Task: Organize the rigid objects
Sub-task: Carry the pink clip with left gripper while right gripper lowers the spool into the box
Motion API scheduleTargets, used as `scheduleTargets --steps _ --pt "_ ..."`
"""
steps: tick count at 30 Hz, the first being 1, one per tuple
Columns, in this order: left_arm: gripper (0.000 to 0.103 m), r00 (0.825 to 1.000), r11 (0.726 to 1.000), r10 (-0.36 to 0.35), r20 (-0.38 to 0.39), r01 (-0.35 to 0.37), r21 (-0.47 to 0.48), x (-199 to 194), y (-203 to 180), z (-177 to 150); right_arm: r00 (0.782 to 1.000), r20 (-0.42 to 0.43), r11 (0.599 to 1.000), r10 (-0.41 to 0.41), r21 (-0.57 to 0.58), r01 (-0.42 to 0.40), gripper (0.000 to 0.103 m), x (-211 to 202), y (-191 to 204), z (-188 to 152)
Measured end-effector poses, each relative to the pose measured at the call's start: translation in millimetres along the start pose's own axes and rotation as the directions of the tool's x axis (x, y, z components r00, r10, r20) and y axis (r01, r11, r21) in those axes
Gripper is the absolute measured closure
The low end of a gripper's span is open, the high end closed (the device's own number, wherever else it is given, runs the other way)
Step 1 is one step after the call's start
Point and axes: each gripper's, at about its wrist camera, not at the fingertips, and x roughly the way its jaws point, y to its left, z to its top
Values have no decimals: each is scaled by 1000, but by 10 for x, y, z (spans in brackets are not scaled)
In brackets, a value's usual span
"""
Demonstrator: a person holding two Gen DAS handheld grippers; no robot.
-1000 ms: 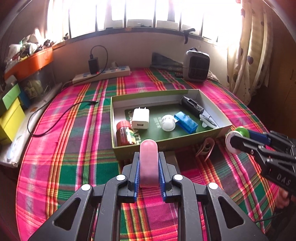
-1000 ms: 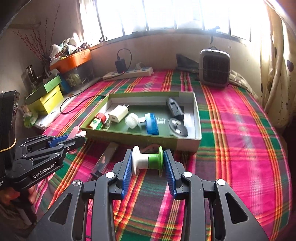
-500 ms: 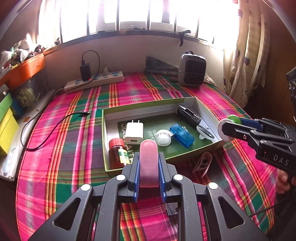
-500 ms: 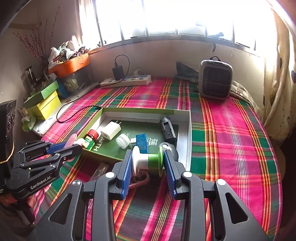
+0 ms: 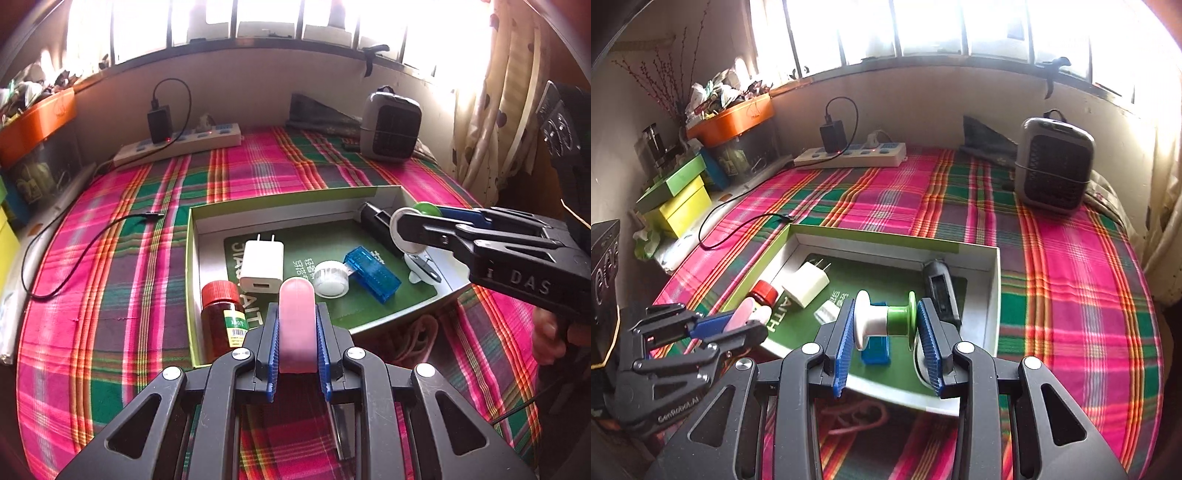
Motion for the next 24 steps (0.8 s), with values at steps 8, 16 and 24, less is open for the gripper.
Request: scheduleTargets --steps 8,16,24 --pt "86 1000 1000 0 -15 0 2 119 -26 57 1000 -20 1000 12 -7 -12 68 232 -12 116" --pt "86 999 1000 6 -36 -6 5 228 -33 86 998 -64 999 22 -25 -23 68 487 9 167" --pt "86 998 1000 7 -59 -6 5 324 -35 84 997 -79 999 18 -41 -21 68 625 22 180"
